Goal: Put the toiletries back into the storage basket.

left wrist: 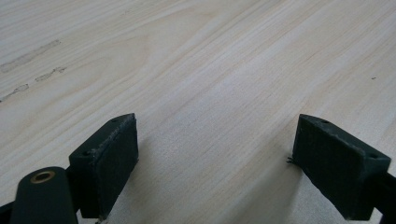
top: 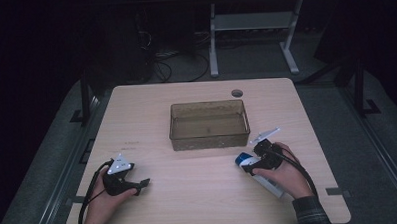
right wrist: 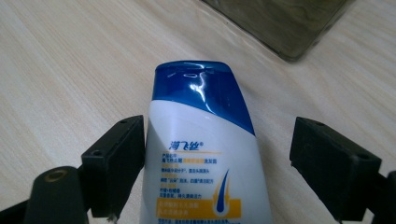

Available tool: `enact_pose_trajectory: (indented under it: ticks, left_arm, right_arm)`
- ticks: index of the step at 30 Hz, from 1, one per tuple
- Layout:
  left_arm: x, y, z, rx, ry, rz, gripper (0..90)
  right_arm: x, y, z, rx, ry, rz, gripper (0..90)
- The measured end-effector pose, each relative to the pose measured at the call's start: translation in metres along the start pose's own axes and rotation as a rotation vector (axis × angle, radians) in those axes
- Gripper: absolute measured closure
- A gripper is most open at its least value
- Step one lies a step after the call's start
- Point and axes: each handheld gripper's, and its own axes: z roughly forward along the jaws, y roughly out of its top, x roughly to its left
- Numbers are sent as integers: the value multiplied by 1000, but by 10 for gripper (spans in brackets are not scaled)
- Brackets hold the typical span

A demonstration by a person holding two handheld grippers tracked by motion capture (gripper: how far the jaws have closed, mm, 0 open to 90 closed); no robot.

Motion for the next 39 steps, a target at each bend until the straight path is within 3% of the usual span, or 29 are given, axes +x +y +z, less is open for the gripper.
enact_pose_trajectory:
  ticks: [18, 26, 39]
  left_arm:
    - [0, 0, 0, 0, 0, 0, 133]
    - [0, 0, 0, 0, 0, 0, 133]
    - [0, 0, 0, 0, 0, 0, 133]
  right_arm:
    - [8, 1, 10, 113, -32, -51, 237]
    - [9, 2, 10, 116, -30, -53, 313]
    - [8, 3, 10, 114, -36, -36, 336]
